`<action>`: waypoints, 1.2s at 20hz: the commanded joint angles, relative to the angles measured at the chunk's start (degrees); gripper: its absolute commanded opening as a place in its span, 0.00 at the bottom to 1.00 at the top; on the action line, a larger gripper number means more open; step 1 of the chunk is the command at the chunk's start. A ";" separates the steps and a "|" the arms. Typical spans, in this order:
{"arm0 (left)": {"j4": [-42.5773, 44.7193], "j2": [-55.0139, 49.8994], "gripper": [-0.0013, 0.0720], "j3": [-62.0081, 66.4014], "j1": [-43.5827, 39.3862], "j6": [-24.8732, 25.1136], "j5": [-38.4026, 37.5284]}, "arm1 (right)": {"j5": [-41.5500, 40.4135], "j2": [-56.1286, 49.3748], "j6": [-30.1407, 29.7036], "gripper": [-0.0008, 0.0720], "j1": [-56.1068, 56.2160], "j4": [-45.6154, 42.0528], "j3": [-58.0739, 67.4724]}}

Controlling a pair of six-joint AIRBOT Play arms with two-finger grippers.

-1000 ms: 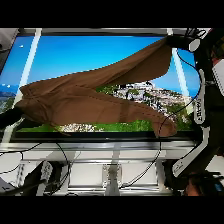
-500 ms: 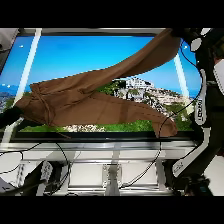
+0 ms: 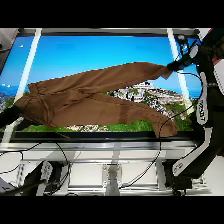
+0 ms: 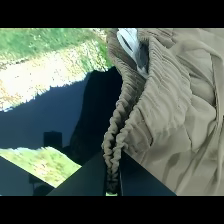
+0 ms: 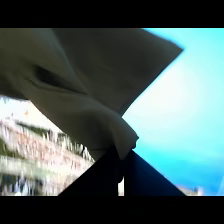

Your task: Fold the clothes and pants, and hang the long-sleeved shirts on hangers.

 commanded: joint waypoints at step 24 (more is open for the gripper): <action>-0.87 -4.00 0.07 -0.02 -0.09 -0.04 3.37 | 2.05 -9.68 11.63 0.84 -18.45 36.20 -0.28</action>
